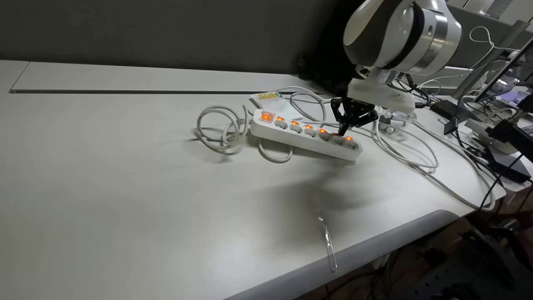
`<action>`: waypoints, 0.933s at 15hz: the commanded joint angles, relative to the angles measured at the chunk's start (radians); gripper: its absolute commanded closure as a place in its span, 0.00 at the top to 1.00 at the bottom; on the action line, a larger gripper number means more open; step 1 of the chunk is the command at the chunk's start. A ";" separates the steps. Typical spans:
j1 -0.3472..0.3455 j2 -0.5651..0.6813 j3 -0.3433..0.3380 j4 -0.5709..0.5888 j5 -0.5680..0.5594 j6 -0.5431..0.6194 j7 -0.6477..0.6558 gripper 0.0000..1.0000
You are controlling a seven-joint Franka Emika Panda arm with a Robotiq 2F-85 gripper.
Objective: Turn on the second switch from the right
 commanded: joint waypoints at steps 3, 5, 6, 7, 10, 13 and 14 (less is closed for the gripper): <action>0.004 0.023 -0.005 0.026 0.004 0.000 0.008 0.00; 0.002 0.026 -0.003 0.028 0.006 -0.003 0.008 0.00; -0.002 0.030 -0.002 0.030 0.010 -0.008 0.008 0.00; -0.008 0.033 0.003 0.033 0.017 -0.015 0.005 0.00; -0.034 0.046 0.017 0.048 0.056 -0.061 0.003 0.00; -0.059 0.052 0.032 0.067 0.098 -0.120 -0.006 0.00; -0.065 0.053 0.034 0.073 0.111 -0.138 -0.007 0.00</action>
